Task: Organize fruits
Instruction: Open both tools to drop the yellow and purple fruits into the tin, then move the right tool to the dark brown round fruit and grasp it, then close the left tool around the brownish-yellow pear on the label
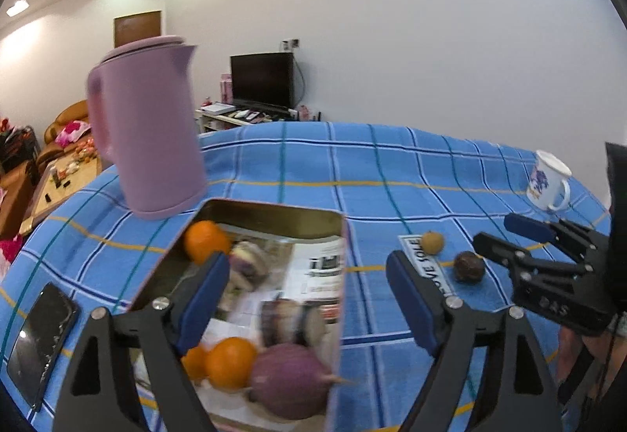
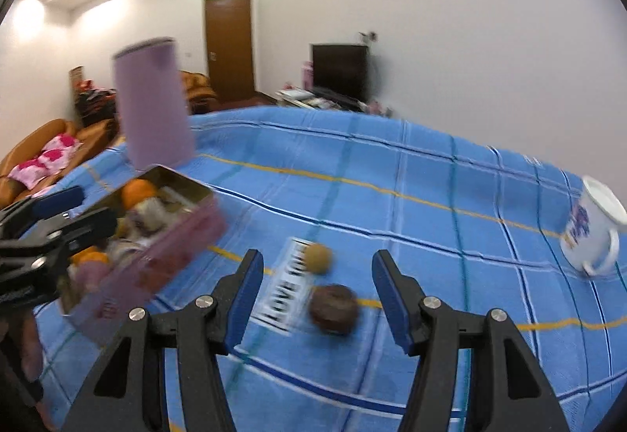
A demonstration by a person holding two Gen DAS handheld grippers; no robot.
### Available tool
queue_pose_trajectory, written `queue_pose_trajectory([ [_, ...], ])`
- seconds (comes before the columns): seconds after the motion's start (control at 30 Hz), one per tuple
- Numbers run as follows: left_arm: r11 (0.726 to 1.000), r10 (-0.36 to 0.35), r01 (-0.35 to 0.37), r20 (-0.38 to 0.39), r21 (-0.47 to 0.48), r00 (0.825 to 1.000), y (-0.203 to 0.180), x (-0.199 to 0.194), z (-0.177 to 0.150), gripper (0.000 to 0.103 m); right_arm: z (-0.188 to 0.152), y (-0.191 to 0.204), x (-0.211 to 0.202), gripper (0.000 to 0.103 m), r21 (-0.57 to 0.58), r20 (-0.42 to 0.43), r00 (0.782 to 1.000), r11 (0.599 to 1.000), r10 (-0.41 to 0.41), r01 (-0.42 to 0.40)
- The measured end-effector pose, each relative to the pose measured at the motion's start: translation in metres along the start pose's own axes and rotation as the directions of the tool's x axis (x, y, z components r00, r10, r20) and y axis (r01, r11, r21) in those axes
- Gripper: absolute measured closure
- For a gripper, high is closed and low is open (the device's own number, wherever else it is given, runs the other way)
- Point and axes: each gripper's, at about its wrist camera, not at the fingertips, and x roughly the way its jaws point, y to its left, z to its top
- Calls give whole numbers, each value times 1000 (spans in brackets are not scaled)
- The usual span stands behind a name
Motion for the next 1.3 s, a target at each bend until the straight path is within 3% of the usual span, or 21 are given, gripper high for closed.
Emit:
queue_pose_trajectory([
  [0.2,997,-15,16,-19,77,1000,-34,11,5,12,-7,-18,18,44,34,-105,994,999,18,-15],
  [0.47,994,-16,21,-55,105,998,-47,27,9,12,-13,-14,35,44,41,-168,984,998,58,-52],
  [0.73,991,-36,47,-91,122,995,-59,38,11,11,-14,-18,55,54,67,-251,964,995,82,-67],
  [0.83,990,-40,53,-102,130,994,-65,40,11,11,-15,-21,55,62,81,-248,963,993,107,-89],
  [0.93,990,-52,66,-114,126,992,-70,42,13,11,-15,-26,50,62,104,-223,969,991,102,-80],
  [1.13,988,-55,73,-135,133,989,-91,60,20,12,-14,-58,38,62,162,-168,985,985,-31,59],
  [1.23,983,-74,99,-160,154,984,-109,74,20,13,-15,-72,36,62,195,-163,985,977,-56,87],
  [1.3,980,-99,128,-186,151,978,-117,84,20,21,-15,-77,34,62,208,-160,985,974,-57,90],
])
